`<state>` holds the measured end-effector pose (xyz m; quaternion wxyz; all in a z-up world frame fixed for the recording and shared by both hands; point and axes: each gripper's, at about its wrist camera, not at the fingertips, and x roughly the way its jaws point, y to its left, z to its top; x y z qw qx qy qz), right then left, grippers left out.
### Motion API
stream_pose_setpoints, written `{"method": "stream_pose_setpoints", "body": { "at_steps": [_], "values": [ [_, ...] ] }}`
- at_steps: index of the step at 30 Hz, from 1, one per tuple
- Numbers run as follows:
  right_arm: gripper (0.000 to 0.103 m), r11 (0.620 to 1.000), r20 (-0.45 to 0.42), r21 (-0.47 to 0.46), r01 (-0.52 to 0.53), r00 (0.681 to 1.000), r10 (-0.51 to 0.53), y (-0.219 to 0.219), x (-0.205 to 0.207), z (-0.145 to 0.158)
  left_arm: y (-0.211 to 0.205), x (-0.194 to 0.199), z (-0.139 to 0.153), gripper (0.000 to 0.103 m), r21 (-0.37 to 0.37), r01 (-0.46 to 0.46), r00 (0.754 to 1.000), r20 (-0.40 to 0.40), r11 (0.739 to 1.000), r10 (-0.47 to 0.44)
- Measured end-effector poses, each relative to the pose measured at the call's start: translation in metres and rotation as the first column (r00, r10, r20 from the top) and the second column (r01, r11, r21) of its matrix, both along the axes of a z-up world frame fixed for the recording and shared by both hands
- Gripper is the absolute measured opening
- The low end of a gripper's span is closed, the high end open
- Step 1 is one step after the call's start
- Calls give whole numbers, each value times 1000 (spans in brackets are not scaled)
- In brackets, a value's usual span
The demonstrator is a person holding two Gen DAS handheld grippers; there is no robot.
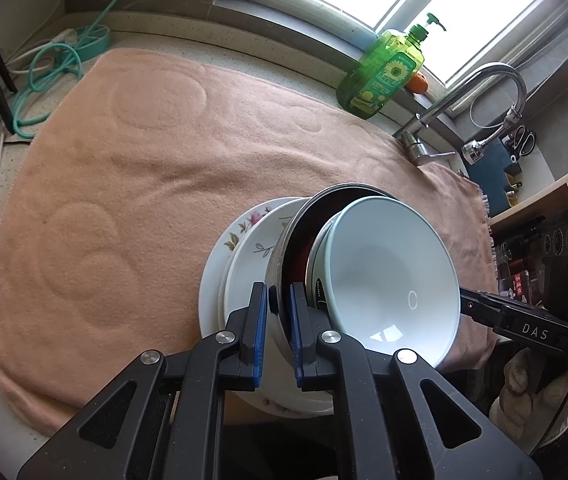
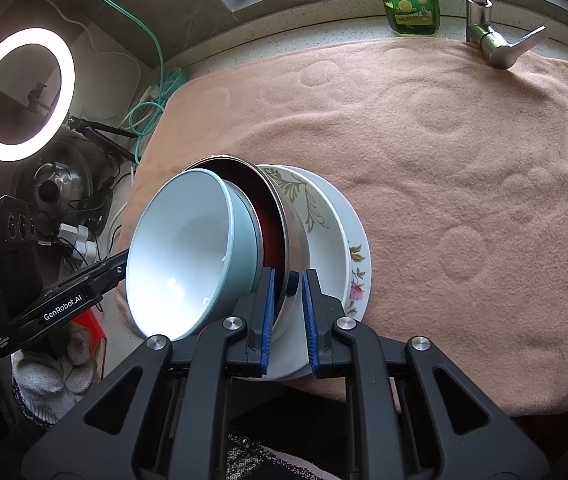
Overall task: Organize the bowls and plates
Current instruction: 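Lift and carry the nested bowls with the left tool onto the plate stack, then open the left tool and withdraw from the bowl stack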
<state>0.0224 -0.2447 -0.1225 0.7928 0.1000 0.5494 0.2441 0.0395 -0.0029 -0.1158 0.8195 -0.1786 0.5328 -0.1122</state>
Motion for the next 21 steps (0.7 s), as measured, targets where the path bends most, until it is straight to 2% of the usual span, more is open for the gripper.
{"method": "stream_pose_setpoints", "body": {
  "at_steps": [3,5,13,18,20,21],
  "values": [
    [18,1000,3,-4,4,1000,-4,-2,-2,1,2,-1,1,12,1,-4,1000,-1,1000,4],
    [27,1000,8,-3,10,1000,-10,-4,-4,2,5,-4,3,12,0,-7,1000,5,1000,7],
    [28,999,38,-4,36,999,-36,-13,-14,10,14,-10,13,12,14,-20,999,31,1000,20],
    [28,998,77,-36,49,996,-46,-18,-22,18,18,-17,20,12,35,-25,998,53,999,23],
    [30,997,101,-62,48,994,-42,-18,-28,21,17,-22,24,16,56,-19,998,68,998,15],
    [34,996,115,-75,49,993,-40,-18,-31,23,16,-24,26,22,67,-16,997,75,998,11]
  ]
}}
